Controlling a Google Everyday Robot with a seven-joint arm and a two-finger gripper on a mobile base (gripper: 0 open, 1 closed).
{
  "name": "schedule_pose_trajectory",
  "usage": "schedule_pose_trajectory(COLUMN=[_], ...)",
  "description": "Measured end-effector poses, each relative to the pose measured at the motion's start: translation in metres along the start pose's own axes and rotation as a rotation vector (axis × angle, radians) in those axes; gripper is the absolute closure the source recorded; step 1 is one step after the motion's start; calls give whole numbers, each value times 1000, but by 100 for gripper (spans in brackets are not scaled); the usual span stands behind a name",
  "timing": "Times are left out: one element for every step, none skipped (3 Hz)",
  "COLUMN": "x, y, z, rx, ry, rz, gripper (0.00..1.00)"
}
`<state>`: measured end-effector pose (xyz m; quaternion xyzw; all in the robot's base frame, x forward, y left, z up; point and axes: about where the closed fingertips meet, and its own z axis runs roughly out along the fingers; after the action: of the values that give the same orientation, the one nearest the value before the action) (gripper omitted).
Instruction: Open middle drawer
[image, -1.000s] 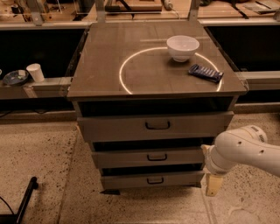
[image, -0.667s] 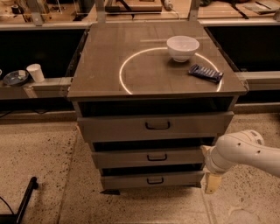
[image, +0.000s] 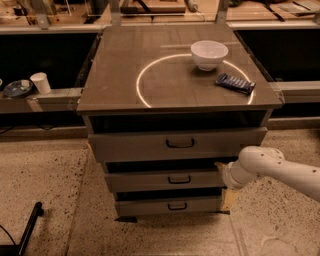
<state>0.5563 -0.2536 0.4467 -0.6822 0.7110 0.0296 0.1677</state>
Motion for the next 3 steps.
schedule_pose_trajectory(x=[-7, -13, -19], y=[-12, -12, -6], z=[29, 42, 35], rx=[-32, -51, -53], ry=[-24, -39, -32], rz=[-21, -38, -64], gripper=[14, 37, 33])
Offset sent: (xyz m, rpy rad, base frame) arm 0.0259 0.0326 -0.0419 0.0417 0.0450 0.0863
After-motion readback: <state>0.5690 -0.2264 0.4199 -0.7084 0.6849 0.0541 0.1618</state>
